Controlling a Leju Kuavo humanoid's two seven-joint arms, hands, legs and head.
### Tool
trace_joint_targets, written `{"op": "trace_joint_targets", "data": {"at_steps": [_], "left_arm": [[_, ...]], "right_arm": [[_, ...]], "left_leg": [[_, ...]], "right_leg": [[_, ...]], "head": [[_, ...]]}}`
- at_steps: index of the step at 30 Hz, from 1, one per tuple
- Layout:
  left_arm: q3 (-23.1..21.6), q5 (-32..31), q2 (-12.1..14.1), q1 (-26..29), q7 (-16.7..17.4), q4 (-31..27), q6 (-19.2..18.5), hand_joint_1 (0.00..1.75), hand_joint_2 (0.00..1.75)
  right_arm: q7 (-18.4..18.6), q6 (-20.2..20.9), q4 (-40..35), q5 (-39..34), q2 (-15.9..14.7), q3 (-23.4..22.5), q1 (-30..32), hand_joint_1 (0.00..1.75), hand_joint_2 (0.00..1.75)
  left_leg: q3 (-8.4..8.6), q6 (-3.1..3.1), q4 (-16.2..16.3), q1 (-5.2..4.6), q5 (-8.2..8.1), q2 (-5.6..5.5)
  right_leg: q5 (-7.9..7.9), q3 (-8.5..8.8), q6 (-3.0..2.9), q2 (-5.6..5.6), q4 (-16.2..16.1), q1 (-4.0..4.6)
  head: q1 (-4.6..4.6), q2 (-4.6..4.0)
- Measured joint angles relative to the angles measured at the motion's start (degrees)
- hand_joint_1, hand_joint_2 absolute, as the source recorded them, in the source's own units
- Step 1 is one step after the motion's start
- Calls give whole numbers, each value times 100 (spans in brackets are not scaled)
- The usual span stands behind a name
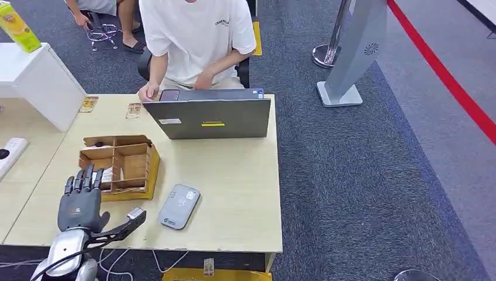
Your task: Pass the card to the sensor for recognition and then transmit it.
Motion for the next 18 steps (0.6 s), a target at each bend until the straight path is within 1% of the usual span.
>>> {"op": "trace_joint_targets", "data": {"at_steps": [5, 12, 15, 18], "left_arm": [[96, -7, -4, -11, -116, 85, 142, 0, 175], [182, -11, -28, -26, -125, 190, 190, 0, 175], [241, -20, -33, -27, -208, 243, 448, 0, 175], [282, -20, -50, -39, -312, 315, 871, 0, 175]], "right_arm": [[7, 0, 0, 22, 0, 0, -1, 0, 0], [24, 2, 0, 22, 0, 0, -1, 0, 0], [24, 11, 2, 37, -2, 0, -1, 0, 0], [24, 11, 0, 46, -2, 0, -1, 0, 0]], "left_leg": [[1, 0, 0, 0, 0, 0], [0, 0, 0, 1, 0, 0], [1, 0, 0, 1, 0, 0], [1, 0, 0, 0, 0, 0]], "right_leg": [[0, 0, 0, 0, 0, 0], [0, 0, 0, 0, 0, 0], [0, -1, 0, 0, 0, 0], [0, -1, 0, 0, 0, 0]], "head": [[2, 0], [0, 0], [0, 0], [2, 0]]}}
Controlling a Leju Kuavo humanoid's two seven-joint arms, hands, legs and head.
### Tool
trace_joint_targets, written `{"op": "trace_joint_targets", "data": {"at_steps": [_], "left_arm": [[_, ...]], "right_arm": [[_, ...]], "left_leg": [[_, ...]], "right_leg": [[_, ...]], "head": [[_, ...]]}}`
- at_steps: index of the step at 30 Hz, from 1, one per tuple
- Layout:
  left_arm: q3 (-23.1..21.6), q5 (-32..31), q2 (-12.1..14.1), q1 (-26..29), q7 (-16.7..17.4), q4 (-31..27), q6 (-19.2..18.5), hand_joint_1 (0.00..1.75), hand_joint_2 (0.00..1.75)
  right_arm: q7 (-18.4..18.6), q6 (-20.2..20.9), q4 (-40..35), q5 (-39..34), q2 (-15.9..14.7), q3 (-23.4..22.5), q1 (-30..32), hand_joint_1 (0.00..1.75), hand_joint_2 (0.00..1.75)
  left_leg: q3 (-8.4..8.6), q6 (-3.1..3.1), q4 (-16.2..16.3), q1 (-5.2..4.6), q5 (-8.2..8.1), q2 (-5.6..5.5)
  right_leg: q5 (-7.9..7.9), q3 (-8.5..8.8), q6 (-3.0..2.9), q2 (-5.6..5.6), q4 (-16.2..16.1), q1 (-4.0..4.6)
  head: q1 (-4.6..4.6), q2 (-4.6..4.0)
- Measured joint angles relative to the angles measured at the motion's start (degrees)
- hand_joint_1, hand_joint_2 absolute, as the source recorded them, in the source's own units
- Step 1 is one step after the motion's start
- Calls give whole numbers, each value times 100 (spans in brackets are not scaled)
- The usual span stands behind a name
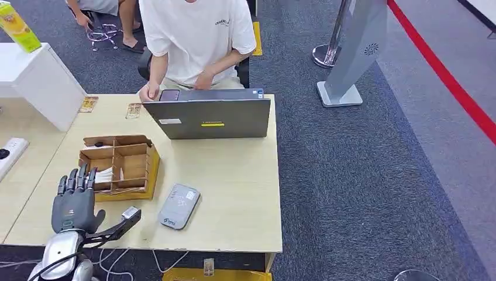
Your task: Pass the card to the sensor for recognition and then transmit it.
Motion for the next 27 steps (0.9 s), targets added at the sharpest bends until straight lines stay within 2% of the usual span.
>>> {"op": "trace_joint_targets", "data": {"at_steps": [5, 9, 27], "left_arm": [[0, -2, -24, -26, -31, 72, 631, 0, 175], [-22, -2, -26, -28, 37, 85, 858, 0, 175], [-168, -2, -26, -118, 63, 282, 928, 0, 175]], "right_arm": [[0, 0, 0, 72, 0, 0, -1, 0, 0], [0, -2, 0, 81, 0, 0, -2, 0, 0], [0, -2, 0, 85, 0, 0, -3, 0, 0]], "left_leg": [[1, 0, 1, 0, 0, 0], [1, 0, 1, 0, 0, 0], [1, 0, 1, 0, 0, 1]], "right_leg": [[0, 0, 0, 1, 0, 0], [0, 0, 0, 1, 0, 0], [0, 0, 0, 1, 0, 0]], "head": [[0, 0], [0, 0], [0, 0]]}}
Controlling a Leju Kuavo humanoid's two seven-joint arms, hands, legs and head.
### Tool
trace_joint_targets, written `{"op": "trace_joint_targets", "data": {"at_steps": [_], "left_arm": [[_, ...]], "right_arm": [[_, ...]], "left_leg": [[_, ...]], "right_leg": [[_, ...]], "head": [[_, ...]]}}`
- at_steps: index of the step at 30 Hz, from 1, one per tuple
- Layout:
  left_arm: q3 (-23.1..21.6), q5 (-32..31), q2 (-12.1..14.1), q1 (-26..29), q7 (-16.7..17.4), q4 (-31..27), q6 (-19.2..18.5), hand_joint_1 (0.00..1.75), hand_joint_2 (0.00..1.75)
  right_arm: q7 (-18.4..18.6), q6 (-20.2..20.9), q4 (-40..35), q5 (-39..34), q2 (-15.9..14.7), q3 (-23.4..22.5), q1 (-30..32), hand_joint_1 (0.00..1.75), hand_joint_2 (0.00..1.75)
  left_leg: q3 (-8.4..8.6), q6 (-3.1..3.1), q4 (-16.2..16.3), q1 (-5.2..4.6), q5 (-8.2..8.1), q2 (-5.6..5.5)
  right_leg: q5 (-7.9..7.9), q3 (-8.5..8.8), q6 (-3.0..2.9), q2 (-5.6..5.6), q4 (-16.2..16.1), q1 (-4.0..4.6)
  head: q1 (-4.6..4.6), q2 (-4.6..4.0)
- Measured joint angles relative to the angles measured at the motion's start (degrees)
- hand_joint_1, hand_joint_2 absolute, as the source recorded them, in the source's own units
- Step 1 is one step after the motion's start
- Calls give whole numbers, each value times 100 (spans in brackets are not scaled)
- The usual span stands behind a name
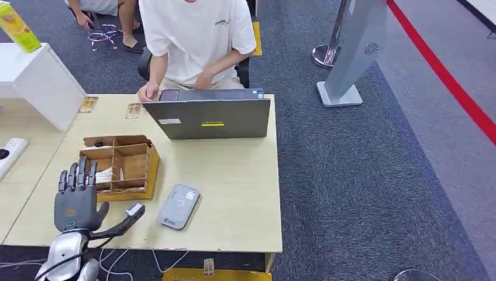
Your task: Pass the card to the sensor for recognition and then transmit it.
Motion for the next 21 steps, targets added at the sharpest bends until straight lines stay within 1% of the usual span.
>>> {"op": "trace_joint_targets", "data": {"at_steps": [3, 7, 13, 21], "left_arm": [[-33, 0, 2, -14, 6, 35, 70, 0, 175], [-247, 0, 35, -75, 118, 129, 166, 0, 175], [-544, 0, 63, -188, 238, 258, 214, 0, 175], [-682, 0, 90, -235, 247, 365, 236, 0, 175]], "right_arm": [[26, -9, 2, 9, 0, 0, 0, 0, 0], [33, -15, 2, 11, 0, 0, -4, 0, 0], [33, -22, 2, 39, 0, 2, -4, 0, 0], [33, -26, 2, 81, 0, 2, -3, 0, 0]], "left_leg": [[0, 0, 0, 0, 0, 0], [0, 0, 0, 0, 0, -1], [0, 0, 0, 0, 0, -1], [0, 0, 0, 0, 0, 0]], "right_leg": [[0, 0, 0, 0, 0, 0], [0, 0, 0, -1, 0, 0], [0, 1, 0, -1, 0, 0], [0, 0, 0, 0, 0, 0]], "head": [[0, 0], [0, 0], [0, 0], [-2, 0]]}}
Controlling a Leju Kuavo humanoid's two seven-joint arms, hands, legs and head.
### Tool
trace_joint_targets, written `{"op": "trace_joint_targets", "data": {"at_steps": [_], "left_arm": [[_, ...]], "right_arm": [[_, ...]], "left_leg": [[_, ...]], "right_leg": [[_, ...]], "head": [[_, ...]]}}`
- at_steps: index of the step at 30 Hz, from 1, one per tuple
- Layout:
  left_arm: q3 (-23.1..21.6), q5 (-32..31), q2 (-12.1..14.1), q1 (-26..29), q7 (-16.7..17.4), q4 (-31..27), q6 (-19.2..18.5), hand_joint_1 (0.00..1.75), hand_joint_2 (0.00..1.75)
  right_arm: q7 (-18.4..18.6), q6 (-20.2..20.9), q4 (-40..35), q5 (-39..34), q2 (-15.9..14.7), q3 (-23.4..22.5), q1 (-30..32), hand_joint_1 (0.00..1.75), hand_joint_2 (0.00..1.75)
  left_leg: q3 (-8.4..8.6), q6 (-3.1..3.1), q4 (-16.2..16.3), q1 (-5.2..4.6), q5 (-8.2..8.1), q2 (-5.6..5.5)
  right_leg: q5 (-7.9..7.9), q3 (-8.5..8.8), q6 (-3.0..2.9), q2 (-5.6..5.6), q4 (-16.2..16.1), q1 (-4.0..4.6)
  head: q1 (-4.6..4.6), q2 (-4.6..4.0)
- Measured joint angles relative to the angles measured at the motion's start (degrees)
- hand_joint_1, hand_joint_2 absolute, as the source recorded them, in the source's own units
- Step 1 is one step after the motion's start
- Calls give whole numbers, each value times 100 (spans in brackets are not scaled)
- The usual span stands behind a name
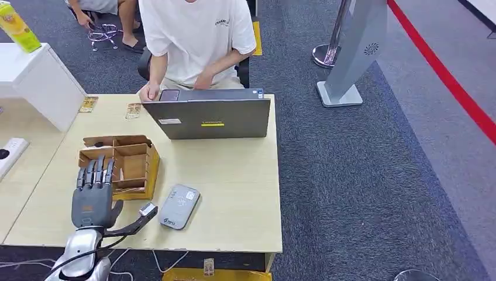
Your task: Pass the card to the sensor for recognition and then transmit it.
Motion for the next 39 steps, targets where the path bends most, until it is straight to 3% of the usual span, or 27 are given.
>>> {"op": "trace_joint_targets", "data": {"at_steps": [5, 6, 8, 15, 22, 34, 39], "left_arm": [[-28, -2, 4, -44, 0, 63, 24, 0, 175], [-31, -2, 4, -52, 0, 81, 24, 175, 175], [-33, 0, 2, -64, 0, 120, -2, 175, 175], [50, 4, -114, -188, -291, 332, -632, 175, 175], [288, 4, -258, -345, -433, 446, -833, 175, 175], [404, 7, -339, -396, -514, 465, -785, 175, 175], [448, 2, -354, -279, -577, 457, -211, 175, 175]], "right_arm": [[0, 0, 0, 0, 0, 0, 0, 0, 0], [0, 0, 0, 0, 0, 0, 1, 0, 0], [0, 0, 0, 11, 0, 0, 0, 0, 0], [0, 0, 0, -7, 0, 0, 3, 0, 0], [0, -2, 0, -6, 0, -2, 1, 0, 0], [0, 0, 0, -4, 0, 0, 1, 0, 0], [0, 0, 0, -2, 0, -2, 3, 0, 0]], "left_leg": [[0, 0, 0, 0, 0, 0], [0, 0, 0, 0, 0, 0], [1, 0, 0, 0, 0, 0], [0, 0, 0, 0, 0, 0], [1, 0, 0, -1, 0, -1], [8, 0, -1, 0, 1, -1], [7, -2, 0, 0, 3, 0]], "right_leg": [[0, 0, 0, 0, 0, 0], [0, 0, 0, 0, 0, 0], [0, 0, 0, 0, 0, 0], [0, 1, 0, 0, 0, 0], [0, 2, 0, -1, 0, 0], [0, 11, 0, -3, 1, 0], [1, 9, 0, -1, 1, 0]], "head": [[0, 0], [0, 0], [0, 0], [0, 0], [-4, 0], [-2, 0], [0, 0]]}}
